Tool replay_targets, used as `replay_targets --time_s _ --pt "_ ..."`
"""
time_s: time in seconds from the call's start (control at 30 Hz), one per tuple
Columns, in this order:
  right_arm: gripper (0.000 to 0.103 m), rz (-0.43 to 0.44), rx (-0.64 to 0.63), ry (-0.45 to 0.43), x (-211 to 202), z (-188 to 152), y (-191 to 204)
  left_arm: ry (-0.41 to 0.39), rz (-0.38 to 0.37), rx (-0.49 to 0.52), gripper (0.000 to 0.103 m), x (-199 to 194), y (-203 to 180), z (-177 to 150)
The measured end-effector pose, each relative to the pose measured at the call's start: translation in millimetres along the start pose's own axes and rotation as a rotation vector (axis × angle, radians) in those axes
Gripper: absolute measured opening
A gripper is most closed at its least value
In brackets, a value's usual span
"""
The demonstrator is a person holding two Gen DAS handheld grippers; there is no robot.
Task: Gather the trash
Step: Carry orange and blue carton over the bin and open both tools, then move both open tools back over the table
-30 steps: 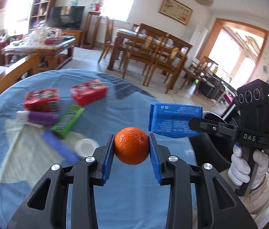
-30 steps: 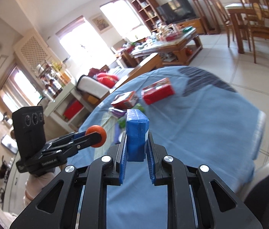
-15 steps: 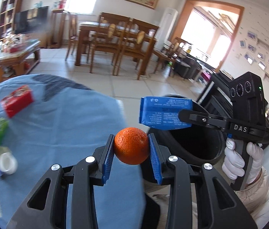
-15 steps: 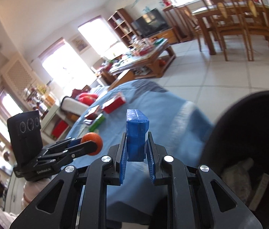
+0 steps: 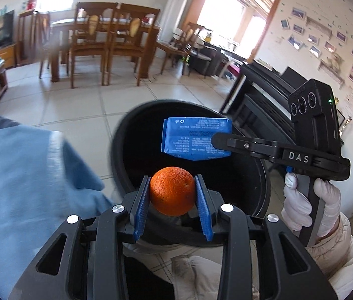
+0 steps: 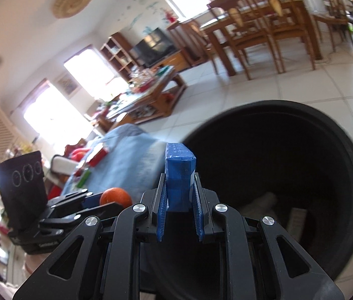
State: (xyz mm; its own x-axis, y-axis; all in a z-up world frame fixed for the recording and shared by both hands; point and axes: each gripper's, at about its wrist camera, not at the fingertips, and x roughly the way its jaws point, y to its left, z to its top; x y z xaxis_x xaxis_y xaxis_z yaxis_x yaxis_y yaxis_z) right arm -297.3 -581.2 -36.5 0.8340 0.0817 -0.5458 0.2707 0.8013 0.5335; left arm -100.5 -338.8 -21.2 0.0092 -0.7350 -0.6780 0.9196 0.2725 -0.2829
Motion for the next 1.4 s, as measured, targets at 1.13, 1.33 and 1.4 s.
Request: replay_targets --time_s 1.13,1.33,1.4 --pt "0.054 -0.044 0.061 -0.015 -4.4 -11.8 -22.5 -0.043 0.019 0.106 0.081 7.8 -33.2 -5.9" --pt "0.062 -0.027 0.029 -0.018 6.8 -7.5 6.3 -0.088 0.085 0.065 0.095 -19.0 -15.4 -17.7" --pt "0.062 -0.019 0.010 -0.009 13.5 -4.3 18.6 -0.103 0.116 0.031 0.096 -30.0 -3.0 -22.0"
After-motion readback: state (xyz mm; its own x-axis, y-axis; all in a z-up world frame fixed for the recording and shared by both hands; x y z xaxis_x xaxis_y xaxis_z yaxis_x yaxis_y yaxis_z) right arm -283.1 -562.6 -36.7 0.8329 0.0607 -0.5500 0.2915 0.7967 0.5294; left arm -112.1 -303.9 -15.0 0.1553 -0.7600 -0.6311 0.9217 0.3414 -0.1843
